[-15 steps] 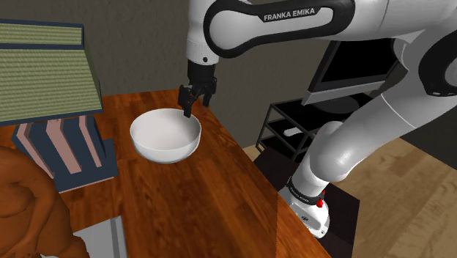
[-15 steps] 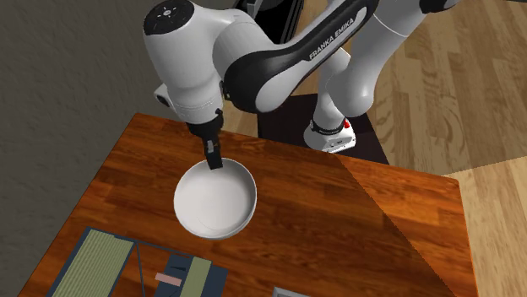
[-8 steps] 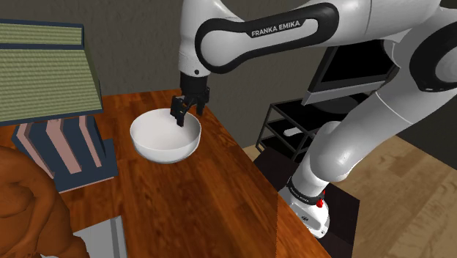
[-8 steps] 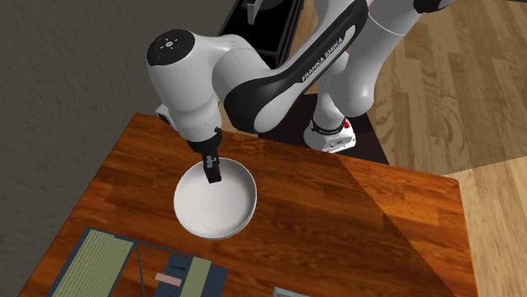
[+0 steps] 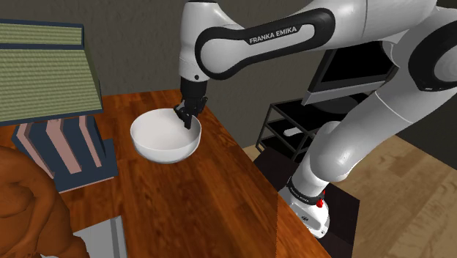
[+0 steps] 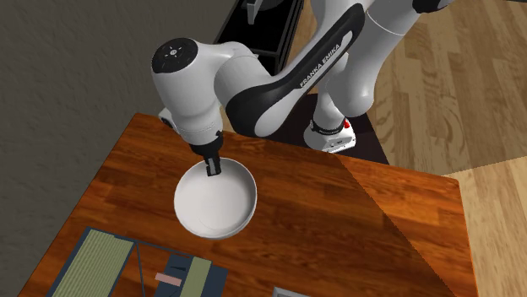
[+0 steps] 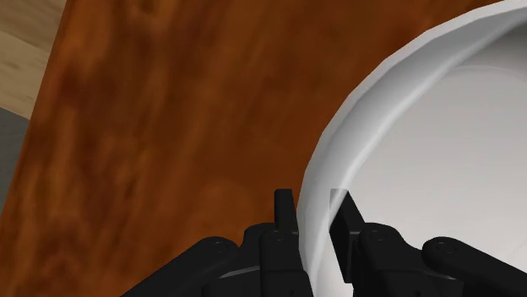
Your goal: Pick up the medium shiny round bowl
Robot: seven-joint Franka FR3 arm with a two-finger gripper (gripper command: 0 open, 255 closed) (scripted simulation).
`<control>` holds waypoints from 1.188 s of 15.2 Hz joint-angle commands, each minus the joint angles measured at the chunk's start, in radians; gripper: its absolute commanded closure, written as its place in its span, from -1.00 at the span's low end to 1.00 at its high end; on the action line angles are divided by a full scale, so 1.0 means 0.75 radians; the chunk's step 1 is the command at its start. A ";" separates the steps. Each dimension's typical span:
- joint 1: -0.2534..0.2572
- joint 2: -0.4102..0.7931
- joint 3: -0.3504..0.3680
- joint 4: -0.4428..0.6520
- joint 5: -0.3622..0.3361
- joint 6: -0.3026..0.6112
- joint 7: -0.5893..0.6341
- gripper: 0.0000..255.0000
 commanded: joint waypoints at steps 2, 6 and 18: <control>0.000 0.001 0.000 -0.002 0.000 0.001 0.000 1.00; -0.001 -0.001 -0.002 0.015 -0.002 -0.018 0.000 1.00; -0.006 -0.041 -0.022 0.195 -0.007 -0.238 0.004 1.00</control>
